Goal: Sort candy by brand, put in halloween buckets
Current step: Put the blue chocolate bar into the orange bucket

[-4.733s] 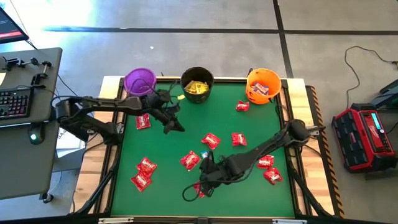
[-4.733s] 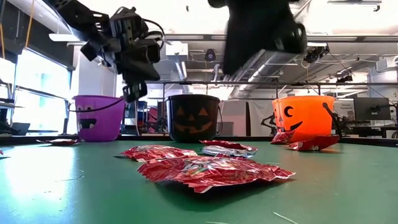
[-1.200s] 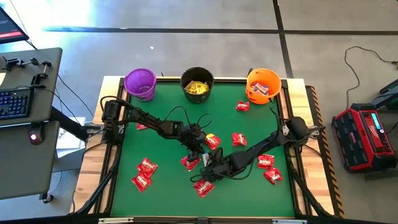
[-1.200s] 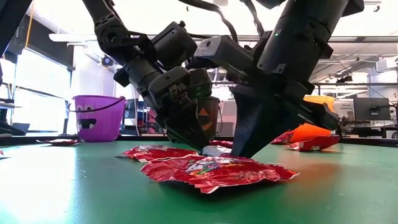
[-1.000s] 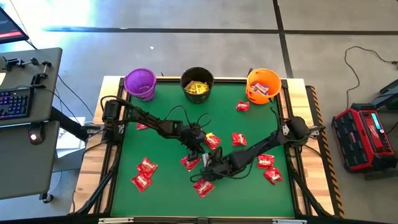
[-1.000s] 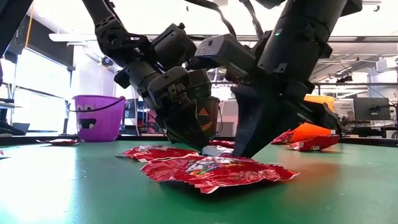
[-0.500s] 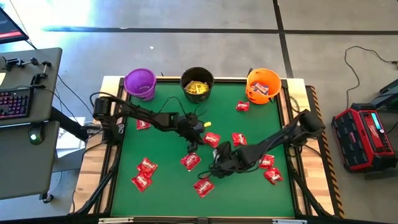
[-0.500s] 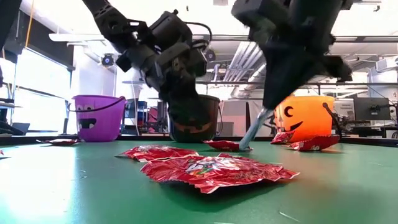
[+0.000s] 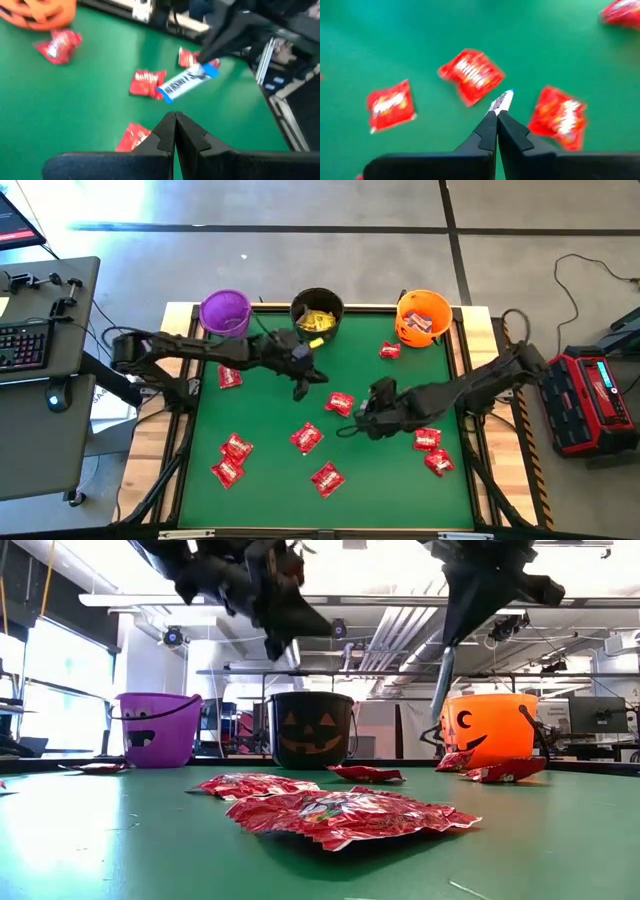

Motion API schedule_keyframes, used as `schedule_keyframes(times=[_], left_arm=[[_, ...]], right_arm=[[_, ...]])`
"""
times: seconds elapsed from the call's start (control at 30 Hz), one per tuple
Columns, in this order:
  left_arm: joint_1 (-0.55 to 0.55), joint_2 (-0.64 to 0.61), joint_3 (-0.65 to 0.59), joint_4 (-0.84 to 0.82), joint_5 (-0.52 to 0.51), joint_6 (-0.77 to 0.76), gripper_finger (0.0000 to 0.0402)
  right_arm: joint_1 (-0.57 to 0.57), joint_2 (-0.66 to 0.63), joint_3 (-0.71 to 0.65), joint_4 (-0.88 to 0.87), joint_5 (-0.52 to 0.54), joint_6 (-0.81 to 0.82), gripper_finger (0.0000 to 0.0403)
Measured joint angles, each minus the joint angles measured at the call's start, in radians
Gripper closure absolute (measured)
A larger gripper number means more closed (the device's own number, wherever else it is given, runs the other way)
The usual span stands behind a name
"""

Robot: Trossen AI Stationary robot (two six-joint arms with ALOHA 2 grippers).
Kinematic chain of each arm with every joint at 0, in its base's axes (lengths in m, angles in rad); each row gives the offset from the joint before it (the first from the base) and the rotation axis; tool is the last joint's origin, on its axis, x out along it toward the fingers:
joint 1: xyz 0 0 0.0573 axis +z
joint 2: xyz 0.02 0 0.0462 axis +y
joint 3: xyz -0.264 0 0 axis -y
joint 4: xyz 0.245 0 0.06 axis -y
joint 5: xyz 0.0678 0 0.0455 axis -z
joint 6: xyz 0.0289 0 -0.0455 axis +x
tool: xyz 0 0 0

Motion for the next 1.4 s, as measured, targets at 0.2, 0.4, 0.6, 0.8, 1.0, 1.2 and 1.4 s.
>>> schedule_keyframes(times=[0.2,0.4,0.6,0.8,1.0,1.2,1.4], left_arm=[[0.052,-0.114,0.000,-0.037,0.006,0.018,0.0402],[0.115,-0.201,0.001,-0.080,0.014,0.019,0.0402],[0.174,-0.240,0.001,-0.090,0.061,0.034,0.0401],[0.217,-0.242,0.001,-0.121,0.087,0.053,0.0402],[0.244,-0.243,0.001,-0.128,0.075,0.068,0.0401],[0.263,-0.243,0.001,-0.126,0.068,0.047,0.0401],[0.263,-0.243,0.001,-0.125,0.037,0.044,0.0402]], right_arm=[[-0.065,-0.113,0.000,-0.108,0.074,-0.021,0.0403],[-0.175,-0.214,0.000,-0.173,0.120,-0.108,0.0403],[-0.354,-0.293,0.000,-0.204,0.168,-0.243,0.0403],[-0.591,-0.353,0.000,-0.214,0.220,-0.413,0.0403],[-0.859,-0.368,0.000,-0.194,0.192,-0.655,0.0403],[-1.139,-0.335,0.000,-0.025,-0.017,-0.972,0.0403],[-1.352,-0.242,0.001,0.033,-0.210,-1.126,0.0403]])
